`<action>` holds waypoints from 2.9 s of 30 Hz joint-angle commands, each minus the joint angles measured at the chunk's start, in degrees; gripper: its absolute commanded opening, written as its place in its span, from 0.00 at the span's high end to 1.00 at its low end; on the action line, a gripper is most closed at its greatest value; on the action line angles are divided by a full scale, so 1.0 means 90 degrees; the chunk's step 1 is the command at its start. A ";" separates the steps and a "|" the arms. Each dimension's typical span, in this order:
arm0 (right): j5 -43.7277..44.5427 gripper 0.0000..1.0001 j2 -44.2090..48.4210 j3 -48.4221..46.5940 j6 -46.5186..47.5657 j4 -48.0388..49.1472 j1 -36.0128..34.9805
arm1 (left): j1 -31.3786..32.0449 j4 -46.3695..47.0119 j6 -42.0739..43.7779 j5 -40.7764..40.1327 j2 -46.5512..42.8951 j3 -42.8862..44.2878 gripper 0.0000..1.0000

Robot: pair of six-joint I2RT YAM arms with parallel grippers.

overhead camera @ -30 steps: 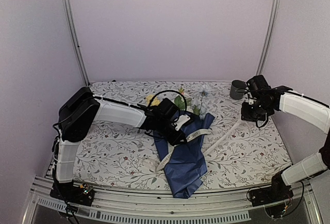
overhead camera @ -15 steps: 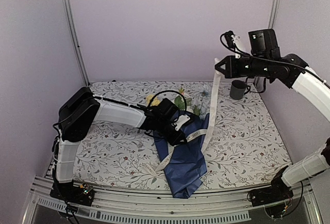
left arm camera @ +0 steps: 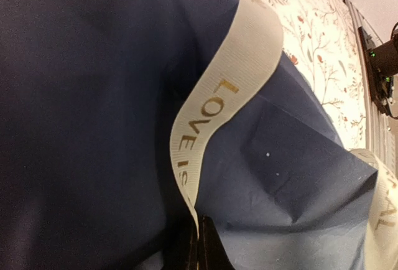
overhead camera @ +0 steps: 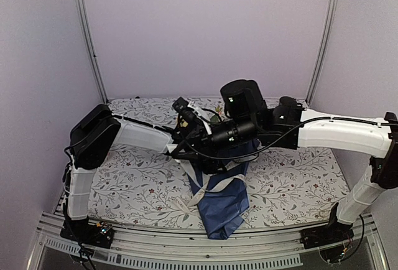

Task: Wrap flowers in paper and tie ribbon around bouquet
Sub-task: Cross the ribbon over the folded bouquet.

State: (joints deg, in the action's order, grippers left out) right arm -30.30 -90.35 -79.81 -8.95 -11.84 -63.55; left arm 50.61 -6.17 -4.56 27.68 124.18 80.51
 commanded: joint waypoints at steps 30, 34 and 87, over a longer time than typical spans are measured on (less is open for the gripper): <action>0.0619 0.65 0.0845 0.3732 -0.1987 0.1767 0.0613 | -0.0203 0.0537 0.0046 0.0335 -0.0176 -0.0175 1.00; 0.0798 0.77 0.0426 0.4122 -0.2511 0.1907 0.0698 | -0.0203 0.0647 0.0028 0.0266 -0.0317 -0.0147 1.00; 0.0404 0.96 -0.1075 0.5100 -0.4650 0.3834 0.1192 | 0.1154 -0.0318 0.2159 -0.1501 -0.3331 -0.2581 0.36</action>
State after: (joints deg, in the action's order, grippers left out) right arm -27.38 -99.18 -32.97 -51.59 23.57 -53.17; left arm 59.61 -9.63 13.98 12.62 91.18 58.28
